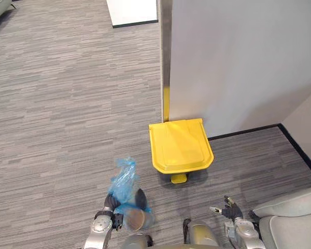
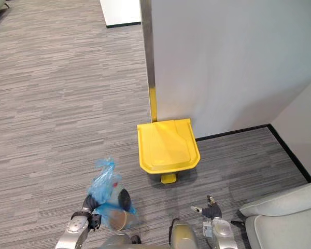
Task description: Gather rubbish on tea table into small bin, then transfer packed bag to large trash can.
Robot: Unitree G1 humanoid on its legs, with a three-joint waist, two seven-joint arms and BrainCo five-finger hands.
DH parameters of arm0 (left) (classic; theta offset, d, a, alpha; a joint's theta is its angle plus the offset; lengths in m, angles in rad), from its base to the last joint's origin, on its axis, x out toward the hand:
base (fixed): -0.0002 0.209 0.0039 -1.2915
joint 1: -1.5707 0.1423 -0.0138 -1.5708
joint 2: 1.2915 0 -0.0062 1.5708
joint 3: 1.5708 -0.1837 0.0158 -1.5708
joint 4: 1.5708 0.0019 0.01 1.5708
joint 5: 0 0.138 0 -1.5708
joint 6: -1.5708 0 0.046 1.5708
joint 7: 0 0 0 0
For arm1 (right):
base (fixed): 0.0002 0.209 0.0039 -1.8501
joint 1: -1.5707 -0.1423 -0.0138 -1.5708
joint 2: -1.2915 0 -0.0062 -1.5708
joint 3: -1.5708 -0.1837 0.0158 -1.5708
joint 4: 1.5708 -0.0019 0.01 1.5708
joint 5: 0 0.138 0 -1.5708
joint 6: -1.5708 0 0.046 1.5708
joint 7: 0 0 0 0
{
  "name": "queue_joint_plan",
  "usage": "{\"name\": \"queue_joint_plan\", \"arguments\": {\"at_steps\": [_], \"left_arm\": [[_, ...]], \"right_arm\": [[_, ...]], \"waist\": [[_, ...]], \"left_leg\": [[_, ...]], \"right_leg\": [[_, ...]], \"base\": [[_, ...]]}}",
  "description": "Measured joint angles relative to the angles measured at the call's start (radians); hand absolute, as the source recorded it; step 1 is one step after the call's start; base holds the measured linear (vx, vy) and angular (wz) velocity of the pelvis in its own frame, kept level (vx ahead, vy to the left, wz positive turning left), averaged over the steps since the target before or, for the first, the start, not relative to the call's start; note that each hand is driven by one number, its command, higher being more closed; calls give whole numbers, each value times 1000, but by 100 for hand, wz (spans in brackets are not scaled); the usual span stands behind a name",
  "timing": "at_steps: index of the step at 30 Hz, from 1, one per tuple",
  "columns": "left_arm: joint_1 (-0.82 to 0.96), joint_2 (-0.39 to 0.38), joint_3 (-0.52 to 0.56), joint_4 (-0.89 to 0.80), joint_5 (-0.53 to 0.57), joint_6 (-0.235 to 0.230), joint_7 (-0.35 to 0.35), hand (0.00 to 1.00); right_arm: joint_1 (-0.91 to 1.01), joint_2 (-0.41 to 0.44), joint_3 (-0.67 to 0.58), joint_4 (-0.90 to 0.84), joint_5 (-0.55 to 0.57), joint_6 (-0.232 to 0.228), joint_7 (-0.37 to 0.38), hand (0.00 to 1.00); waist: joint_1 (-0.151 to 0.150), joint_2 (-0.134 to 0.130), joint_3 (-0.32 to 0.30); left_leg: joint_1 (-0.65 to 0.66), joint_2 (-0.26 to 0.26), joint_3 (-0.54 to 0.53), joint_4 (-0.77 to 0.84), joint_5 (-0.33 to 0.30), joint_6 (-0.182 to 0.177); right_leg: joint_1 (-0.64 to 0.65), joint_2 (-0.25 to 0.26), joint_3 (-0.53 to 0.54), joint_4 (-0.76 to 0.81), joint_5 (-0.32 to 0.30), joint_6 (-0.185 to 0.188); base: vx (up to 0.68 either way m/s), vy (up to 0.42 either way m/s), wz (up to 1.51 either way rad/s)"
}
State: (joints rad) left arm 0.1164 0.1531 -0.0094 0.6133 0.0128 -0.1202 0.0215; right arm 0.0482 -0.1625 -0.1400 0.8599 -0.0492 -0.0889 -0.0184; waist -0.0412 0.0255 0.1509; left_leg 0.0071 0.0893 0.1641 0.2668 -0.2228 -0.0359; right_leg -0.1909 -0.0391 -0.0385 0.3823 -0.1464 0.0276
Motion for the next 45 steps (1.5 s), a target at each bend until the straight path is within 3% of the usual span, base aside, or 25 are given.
{"name": "queue_joint_plan", "arguments": {"at_steps": [4,19,31,33,36,38,39,40,41,43,44,45], "left_arm": [[-4,-3,1,4,0,-1,0,100],[3,9,2,47,1,0,3,100],[18,9,3,47,0,1,3,100],[19,9,6,46,0,1,3,100],[19,9,21,45,0,2,3,100],[19,9,21,26,0,5,4,100],[14,12,21,-1,-1,5,5,100],[11,16,17,-7,-1,5,6,100],[-2,21,15,-18,-1,6,7,100],[-27,40,12,-17,-2,7,13,100],[-42,44,16,-19,-2,7,19,100],[-57,31,17,-15,-2,7,26,100]], "right_arm": [[10,-2,-8,0,0,0,0,0],[22,1,-9,1,0,0,0,0],[29,1,-9,1,0,0,-1,0],[21,0,-8,1,-1,0,-3,0],[4,0,-5,0,-1,1,-3,0],[0,6,-5,-8,0,2,-3,0],[-8,16,-6,-18,0,2,-3,0],[-1,22,-6,-27,-1,3,-3,0],[9,34,-6,-53,0,5,-2,0],[11,44,-5,-64,0,7,-2,0],[11,43,-9,-63,0,10,-4,0],[5,30,-15,-61,0,15,-6,0]], "waist": [[0,4,-5],[6,14,-26],[7,-5,-40],[13,-8,-41],[27,-14,-35],[25,-21,-16],[23,-26,15],[19,-18,26],[20,-30,41],[20,-61,62],[18,-83,72],[17,-70,82]], "left_leg": [[44,16,0,-62,14,-20],[42,-4,1,-131,73,-13],[14,1,-21,-143,75,-21],[-11,2,-17,-105,49,-19],[-53,10,12,23,-25,0],[-33,2,11,54,-76,24],[-3,1,7,80,-99,35],[0,2,2,98,-114,41],[13,7,0,139,-151,43],[45,-2,0,183,-193,43],[59,-18,-9,204,-216,26],[80,-15,-32,201,-229,10]], "right_leg": [[50,26,-5,-75,27,-7],[111,20,5,-283,165,5],[112,25,-14,-334,180,9],[90,27,-7,-309,168,14],[-14,19,28,-84,61,25],[-54,-2,12,73,20,80],[-144,-10,-1,265,1,129],[-171,-10,-2,279,-25,117],[-203,-13,-11,233,-34,91],[-217,-17,-28,26,37,103],[-210,-27,-30,-82,118,100],[-194,-31,-38,-69,166,87]], "base": [[65,-48,-4],[-49,22,-1],[-32,-17,3],[53,40,-13],[62,74,-25],[66,60,-8],[30,43,4],[78,44,11],[135,13,14],[189,-43,22],[243,-110,39],[326,-113,34]]}}
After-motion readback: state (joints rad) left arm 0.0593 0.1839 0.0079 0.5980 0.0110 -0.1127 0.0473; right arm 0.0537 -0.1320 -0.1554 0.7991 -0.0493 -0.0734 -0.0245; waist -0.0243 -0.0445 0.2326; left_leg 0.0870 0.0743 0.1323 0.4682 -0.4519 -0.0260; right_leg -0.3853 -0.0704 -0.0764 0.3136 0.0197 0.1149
